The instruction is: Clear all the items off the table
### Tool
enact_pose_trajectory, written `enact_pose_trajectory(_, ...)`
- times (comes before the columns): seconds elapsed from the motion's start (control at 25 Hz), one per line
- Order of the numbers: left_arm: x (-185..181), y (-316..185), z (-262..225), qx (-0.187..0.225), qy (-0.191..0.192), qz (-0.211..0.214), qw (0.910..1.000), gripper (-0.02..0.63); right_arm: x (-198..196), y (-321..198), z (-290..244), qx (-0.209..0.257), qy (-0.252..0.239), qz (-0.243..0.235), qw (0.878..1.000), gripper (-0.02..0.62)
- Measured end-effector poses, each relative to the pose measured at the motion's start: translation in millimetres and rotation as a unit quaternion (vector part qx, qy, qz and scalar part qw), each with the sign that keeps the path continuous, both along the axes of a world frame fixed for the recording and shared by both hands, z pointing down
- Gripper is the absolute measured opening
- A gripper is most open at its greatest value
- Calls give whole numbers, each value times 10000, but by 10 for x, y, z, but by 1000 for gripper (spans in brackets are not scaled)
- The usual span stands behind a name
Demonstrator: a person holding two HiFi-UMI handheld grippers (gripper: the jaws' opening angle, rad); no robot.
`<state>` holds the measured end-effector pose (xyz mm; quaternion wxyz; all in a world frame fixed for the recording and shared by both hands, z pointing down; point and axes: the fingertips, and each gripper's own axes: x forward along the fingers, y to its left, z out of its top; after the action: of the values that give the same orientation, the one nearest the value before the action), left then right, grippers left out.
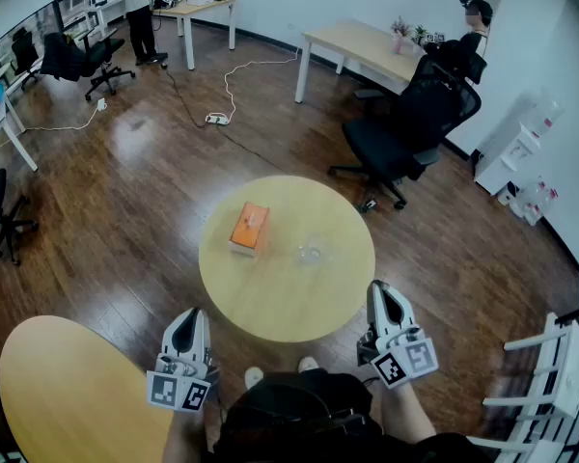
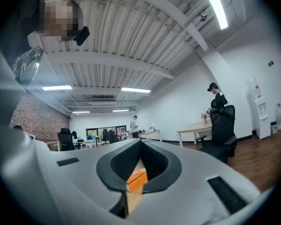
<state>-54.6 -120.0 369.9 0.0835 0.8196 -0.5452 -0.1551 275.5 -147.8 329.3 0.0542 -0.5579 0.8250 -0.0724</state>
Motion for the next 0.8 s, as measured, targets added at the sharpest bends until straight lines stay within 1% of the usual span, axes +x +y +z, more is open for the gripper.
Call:
enact_pose_trajectory(0.16,29,-129,16,-74,104,270,9996,11,-75,65,79,-132,-124,92,9998,3)
enact_pose_trajectory(0.28,182,-260,99,-202,-3,480,9986,12,-37,70,253,-368,-217,110,9990,3)
enact_pose_trajectory(0.36,296,-361,164,-278,-134,519,9982,12,4,19,340,-473,-281,117,9984,3)
enact_pose_trajectory(0.4,355,-415,194,-327,-201,532,9978,41,21,-17,359,-493,-318,110,9982,3)
enact_pose_trajectory(0.44,421,-470,221,-382,-260,547,9974,95,36,-60,362,-495,-353,86,9981,3)
enact_pose_trajectory(0.48,494,-526,242,-432,-317,562,9970,129,53,-108,354,-489,-377,44,9981,3)
enact_pose_trajectory(0.6,790,-708,285,-505,-524,674,9951,130,157,-294,323,-490,-332,-58,9982,3)
enact_pose_trajectory(0.72,1189,-920,401,-603,-626,993,9913,130,325,-499,351,-513,-360,-49,9980,3)
enact_pose_trajectory(0.8,1420,-1045,543,-714,-740,1135,9882,130,423,-578,390,-506,-410,-9,9979,3)
